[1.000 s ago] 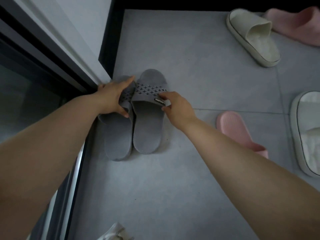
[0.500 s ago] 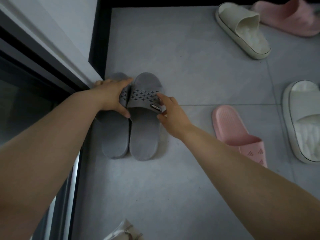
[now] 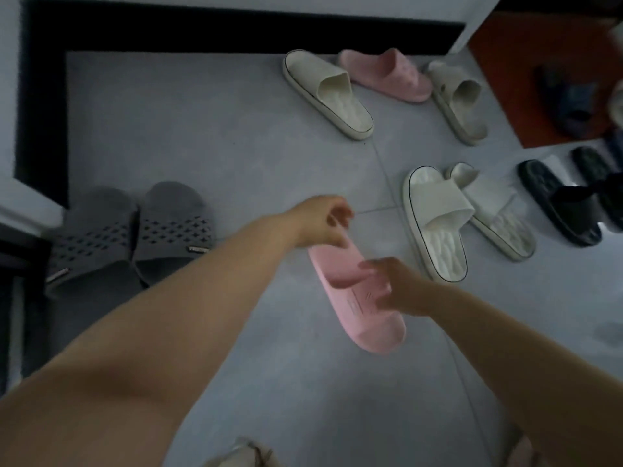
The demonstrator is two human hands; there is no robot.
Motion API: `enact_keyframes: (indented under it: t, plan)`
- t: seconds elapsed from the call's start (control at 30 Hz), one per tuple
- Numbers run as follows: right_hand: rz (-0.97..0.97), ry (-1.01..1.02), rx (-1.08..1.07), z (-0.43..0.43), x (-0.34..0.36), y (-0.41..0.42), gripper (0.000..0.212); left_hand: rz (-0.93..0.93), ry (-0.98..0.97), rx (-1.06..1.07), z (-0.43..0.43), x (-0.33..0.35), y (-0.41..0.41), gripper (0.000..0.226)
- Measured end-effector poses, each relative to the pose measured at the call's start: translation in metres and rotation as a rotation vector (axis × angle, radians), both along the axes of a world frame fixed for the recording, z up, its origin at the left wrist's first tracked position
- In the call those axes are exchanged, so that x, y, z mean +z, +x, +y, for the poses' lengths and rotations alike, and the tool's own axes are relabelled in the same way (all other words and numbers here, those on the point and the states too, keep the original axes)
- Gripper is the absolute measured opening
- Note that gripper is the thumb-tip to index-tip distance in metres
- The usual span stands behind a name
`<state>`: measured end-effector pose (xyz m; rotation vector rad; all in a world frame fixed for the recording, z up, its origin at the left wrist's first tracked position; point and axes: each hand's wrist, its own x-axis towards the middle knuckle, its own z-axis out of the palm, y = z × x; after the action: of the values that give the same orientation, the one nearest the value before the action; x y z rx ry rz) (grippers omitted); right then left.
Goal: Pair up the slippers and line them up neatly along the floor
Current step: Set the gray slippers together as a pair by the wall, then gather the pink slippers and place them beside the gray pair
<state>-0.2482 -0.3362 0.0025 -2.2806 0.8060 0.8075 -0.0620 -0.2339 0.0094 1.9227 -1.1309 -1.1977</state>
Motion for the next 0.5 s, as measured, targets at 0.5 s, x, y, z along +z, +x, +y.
enact_keyframes:
  t: [0.5]
  plan:
    - [-0.132,0.385,0.122,-0.135,0.025,0.085,0.047,-0.195,0.469,-0.141,-0.01,-0.01,-0.035,0.057]
